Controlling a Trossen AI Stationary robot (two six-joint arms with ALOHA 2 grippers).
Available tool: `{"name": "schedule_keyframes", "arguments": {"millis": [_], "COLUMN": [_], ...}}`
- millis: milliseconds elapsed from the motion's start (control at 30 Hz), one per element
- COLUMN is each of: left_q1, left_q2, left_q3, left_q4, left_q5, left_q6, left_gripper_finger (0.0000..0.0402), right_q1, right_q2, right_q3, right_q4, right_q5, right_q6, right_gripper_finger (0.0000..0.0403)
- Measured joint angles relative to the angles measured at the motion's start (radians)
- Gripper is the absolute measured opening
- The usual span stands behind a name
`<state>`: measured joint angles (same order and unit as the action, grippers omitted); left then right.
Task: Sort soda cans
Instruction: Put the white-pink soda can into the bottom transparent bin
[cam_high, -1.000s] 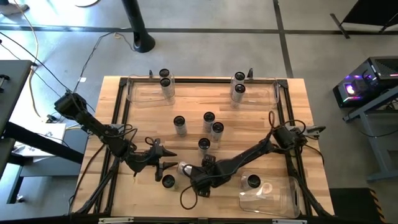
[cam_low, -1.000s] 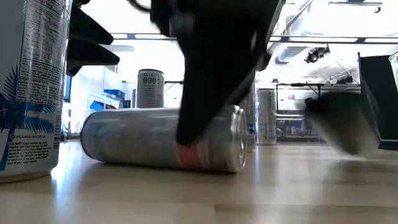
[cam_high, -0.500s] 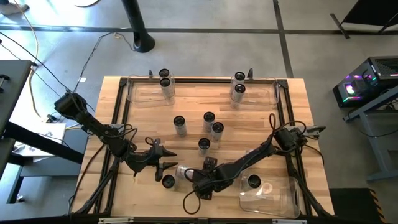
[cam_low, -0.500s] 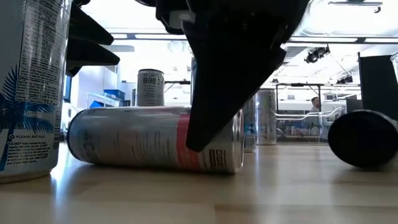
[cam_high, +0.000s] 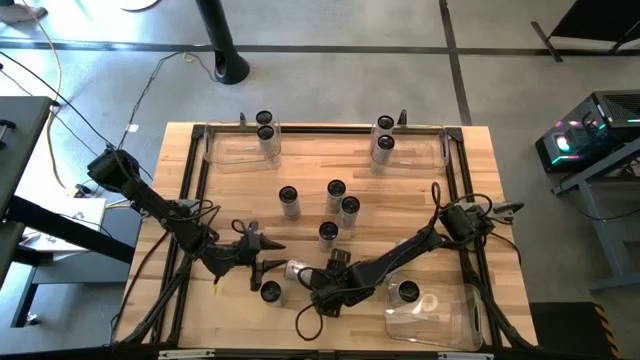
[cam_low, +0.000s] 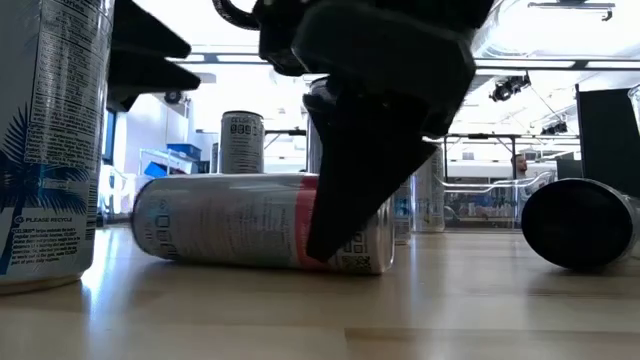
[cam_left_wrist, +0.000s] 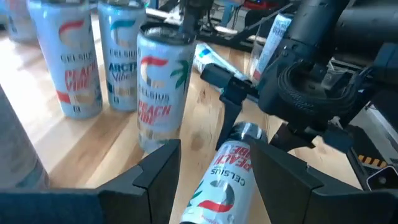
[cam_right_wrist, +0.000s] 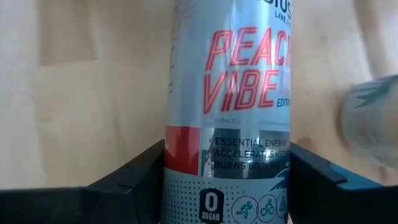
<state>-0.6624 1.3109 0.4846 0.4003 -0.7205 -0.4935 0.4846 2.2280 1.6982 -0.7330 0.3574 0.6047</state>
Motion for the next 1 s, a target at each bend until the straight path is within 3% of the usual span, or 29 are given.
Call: {"name": "schedule_keyframes", "arguments": {"millis": [333, 533, 667, 833, 1000], "left_q1": [0.000, -0.001, 0.024, 0.102, 0.169], "left_q2": [-0.005, -0.009, 0.013, 0.101, 0.217], "left_q3": [0.116, 0.181, 0.190, 0.190, 0.230], "left_q4": [-0.041, -0.031, 0.089, 0.374, 0.614], "left_q5": [-0.021, -0.023, 0.030, 0.202, 0.318], "left_q6": [0.210, 0.341, 0.452, 0.631, 0.765], "left_gripper_finger": [0.0186, 0.0186, 0.0186, 0.0187, 0.0215], "right_q1": [0.158, 0.303, 0.385, 0.436, 0.401], "right_q2": [-0.189, -0.327, -0.441, -0.607, -0.713], "right_q3": [-0.002, -0.004, -0.130, -0.385, -0.593], "right_q4": [-0.241, -0.419, -0.429, -0.162, 0.395], "right_q5": [0.266, 0.511, 0.671, 0.827, 0.832], "right_q6": [0.156, 0.289, 0.409, 0.421, 0.034], "right_gripper_finger": [0.0236, 0.0236, 0.0236, 0.0236, 0.0236]}}
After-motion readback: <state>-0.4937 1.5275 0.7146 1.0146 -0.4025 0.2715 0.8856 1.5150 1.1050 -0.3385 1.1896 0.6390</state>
